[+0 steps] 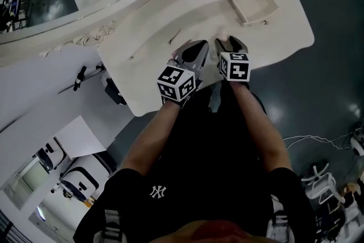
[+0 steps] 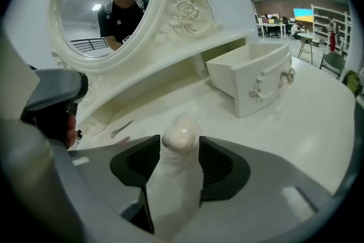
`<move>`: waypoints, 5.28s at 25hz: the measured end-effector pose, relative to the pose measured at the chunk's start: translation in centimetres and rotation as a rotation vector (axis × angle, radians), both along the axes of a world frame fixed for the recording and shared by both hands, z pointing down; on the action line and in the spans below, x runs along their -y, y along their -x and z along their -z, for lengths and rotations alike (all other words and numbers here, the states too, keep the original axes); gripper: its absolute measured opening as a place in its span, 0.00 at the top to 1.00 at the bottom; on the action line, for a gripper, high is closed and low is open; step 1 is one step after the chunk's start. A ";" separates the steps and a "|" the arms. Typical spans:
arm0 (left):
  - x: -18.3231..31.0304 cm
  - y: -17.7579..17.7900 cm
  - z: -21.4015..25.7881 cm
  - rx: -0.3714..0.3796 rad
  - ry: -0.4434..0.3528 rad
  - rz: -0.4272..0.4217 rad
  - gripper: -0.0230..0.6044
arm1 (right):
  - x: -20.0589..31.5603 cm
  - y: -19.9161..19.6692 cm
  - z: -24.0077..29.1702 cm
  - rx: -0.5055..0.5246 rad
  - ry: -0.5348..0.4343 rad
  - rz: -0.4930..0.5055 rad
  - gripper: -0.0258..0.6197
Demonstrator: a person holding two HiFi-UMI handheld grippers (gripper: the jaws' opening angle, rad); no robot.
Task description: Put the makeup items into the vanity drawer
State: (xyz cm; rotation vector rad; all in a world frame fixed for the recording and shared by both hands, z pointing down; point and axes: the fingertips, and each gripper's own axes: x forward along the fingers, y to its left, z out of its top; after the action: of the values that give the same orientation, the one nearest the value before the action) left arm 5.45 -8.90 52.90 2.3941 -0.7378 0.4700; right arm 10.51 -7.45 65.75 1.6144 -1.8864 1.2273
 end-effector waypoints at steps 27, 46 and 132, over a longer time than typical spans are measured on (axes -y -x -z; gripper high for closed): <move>1.3 -5.9 6.1 -0.118 -0.098 -0.079 0.96 | 2.9 -9.6 10.9 -0.125 -0.212 -0.141 0.66; 4.5 -8.1 5.4 -0.102 -0.088 0.001 0.96 | 7.1 -14.3 8.8 -0.098 -0.161 -0.130 0.61; -0.8 13.5 -3.5 -0.009 0.042 0.369 0.96 | 1.2 14.8 -0.9 -0.422 -0.231 1.391 0.87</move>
State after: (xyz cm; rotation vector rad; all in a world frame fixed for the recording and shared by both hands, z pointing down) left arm -8.03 -8.13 56.42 2.1523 -1.1240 0.3164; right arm -4.28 -8.69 66.65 0.2516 -2.1205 0.0608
